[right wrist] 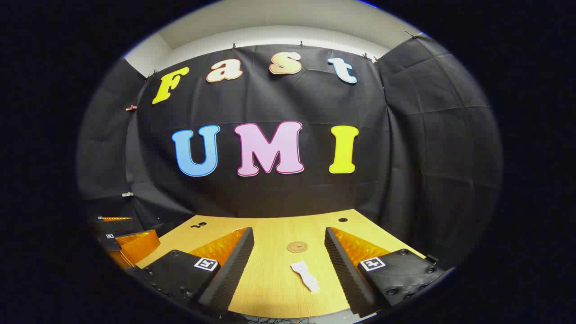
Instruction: Put the toothbrush and toothpaste on the desktop into the cup, then pick up the cup and place it on the coaster on the desktop.
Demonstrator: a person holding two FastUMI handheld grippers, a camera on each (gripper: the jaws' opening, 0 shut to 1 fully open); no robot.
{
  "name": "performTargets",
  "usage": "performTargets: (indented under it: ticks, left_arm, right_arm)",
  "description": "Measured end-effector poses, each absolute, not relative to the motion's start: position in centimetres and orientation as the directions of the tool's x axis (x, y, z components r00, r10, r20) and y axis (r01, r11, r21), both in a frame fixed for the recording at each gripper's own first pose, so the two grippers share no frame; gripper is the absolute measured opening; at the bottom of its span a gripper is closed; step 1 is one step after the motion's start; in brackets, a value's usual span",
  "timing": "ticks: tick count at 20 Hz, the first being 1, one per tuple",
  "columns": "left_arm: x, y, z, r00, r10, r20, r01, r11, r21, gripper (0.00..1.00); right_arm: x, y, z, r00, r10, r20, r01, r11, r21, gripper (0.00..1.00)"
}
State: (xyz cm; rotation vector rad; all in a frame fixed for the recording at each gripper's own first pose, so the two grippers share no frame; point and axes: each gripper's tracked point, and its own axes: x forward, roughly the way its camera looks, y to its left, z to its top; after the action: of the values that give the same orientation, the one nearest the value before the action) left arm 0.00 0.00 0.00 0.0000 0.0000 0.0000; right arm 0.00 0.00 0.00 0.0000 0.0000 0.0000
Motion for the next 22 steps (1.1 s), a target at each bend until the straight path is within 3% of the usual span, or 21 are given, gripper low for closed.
performTargets:
  ticks: [3,4,22]
  left_arm:
    - [-0.3,0.0,0.0,1.000,0.008,0.005,-0.008,1.000,0.004,1.00]
    - [-0.4,0.1,-0.2,1.000,0.012,0.005,-0.012,1.000,0.004,1.00]
    - [0.5,0.7,-2.1,0.997,0.065,-0.040,-0.067,0.997,-0.037,1.00]
  right_arm:
    - [-0.4,-0.6,-0.3,1.000,-0.012,-0.011,0.012,1.000,-0.007,0.94]
    - [-0.4,-0.6,-0.6,1.000,-0.014,-0.023,0.014,1.000,-0.005,0.97]
    - [1.7,-1.6,-4.4,0.986,-0.012,-0.167,0.001,0.998,-0.065,0.97]
